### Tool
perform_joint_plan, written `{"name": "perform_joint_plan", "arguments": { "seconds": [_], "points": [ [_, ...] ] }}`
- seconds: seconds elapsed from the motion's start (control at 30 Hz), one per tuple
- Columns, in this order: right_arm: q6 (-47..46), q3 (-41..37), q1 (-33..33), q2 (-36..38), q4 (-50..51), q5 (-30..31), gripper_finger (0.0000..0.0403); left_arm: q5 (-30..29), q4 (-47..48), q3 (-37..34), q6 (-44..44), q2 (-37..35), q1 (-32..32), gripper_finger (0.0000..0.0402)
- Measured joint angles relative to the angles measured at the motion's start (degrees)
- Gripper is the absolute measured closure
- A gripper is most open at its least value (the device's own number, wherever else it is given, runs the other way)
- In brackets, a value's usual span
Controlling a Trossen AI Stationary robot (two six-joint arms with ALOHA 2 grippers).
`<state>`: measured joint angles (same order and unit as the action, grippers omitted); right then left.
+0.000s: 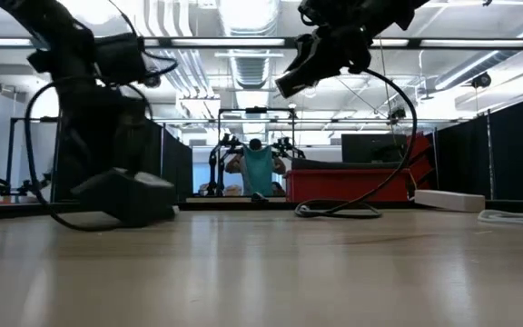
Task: Insert USB
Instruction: Insert the black charger adapter into the top black outlet extension
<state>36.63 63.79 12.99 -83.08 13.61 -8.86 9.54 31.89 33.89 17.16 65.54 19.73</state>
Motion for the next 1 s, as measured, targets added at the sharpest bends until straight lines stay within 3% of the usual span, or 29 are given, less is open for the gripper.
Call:
{"name": "perform_joint_plan", "arguments": {
  "seconds": [0.17,0.3,0.5,0.67,0.83,1.0],
  "points": [
    [-1.6,0.0,0.0,-3.4,-2.8,-3.4,0.0258,0.0,-2.5,5.2,-1.6,4.3,-0.5,0.0126],
    [-4.0,0.0,0.0,-7.4,-5.7,-3.8,0.0258,0.0,8.7,9.9,-0.6,7.1,-0.6,0.0126],
    [-2.7,0.5,0.0,-10.7,-4.7,-3.8,0.0258,1.9,21.1,10.2,-1.4,11.9,-0.6,0.0126],
    [-0.9,0.6,-1.0,-10.6,-2.7,-3.8,0.0258,2.8,14.9,9.9,-3.3,16.3,-0.8,0.0126],
    [-1.6,0.6,-1.6,-9.1,1.2,-3.7,0.0258,8.3,5.5,10.8,-5.3,20.7,-2.4,0.0126],
    [-6.9,0.6,-1.6,-8.5,4.8,-3.7,0.0258,9.3,1.3,12.4,-6.8,22.8,-5.3,0.0126]
  ]
}}
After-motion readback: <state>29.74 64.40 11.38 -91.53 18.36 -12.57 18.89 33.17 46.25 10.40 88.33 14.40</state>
